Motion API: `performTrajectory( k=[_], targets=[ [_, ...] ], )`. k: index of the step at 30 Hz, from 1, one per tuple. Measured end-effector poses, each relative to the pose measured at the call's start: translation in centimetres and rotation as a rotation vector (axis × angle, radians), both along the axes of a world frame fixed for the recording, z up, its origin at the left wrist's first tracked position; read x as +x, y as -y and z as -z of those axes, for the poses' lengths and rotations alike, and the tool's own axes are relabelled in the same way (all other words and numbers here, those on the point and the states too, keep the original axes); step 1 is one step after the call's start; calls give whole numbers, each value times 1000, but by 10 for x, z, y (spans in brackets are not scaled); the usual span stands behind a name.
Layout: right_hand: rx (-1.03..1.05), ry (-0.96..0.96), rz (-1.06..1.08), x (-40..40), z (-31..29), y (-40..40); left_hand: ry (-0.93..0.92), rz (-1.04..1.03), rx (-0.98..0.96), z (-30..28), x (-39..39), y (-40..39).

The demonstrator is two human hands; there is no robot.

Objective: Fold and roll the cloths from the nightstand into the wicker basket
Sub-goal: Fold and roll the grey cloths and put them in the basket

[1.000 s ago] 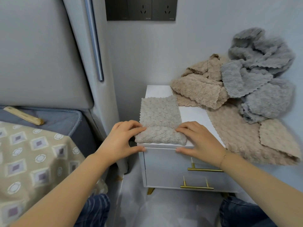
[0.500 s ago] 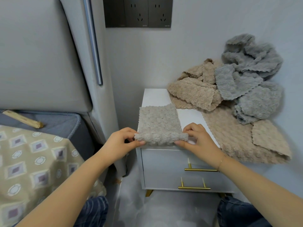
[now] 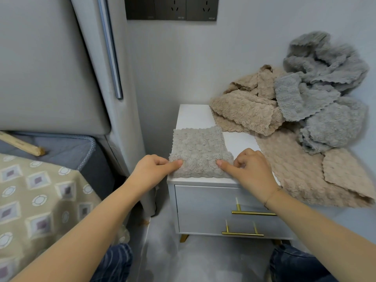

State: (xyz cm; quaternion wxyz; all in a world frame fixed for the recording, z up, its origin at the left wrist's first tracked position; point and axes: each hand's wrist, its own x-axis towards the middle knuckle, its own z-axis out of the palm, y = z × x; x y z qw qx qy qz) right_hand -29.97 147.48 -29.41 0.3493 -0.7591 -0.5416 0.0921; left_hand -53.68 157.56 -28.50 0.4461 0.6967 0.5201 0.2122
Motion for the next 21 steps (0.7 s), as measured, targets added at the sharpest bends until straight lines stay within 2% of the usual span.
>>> performTrajectory(
  k=[4,6,10,14,18,21],
  targets=[
    [-7,32,-6,5,-1,-5,-43,-46,63,2,4,0],
    [23,93,-35,6,-2,-6,-89,-50,153,3,3,0],
    [185,117,-199,7,-5,-6,-70,-26,465,3,2,-1],
    [309,369,-348,12,0,-12,-137,196,762,2,2,-3],
    [305,451,-411,13,4,-10,-157,270,743,7,-2,-5],
    [143,360,-450,15,3,-5,-205,355,736,9,-8,-5]
  ],
)
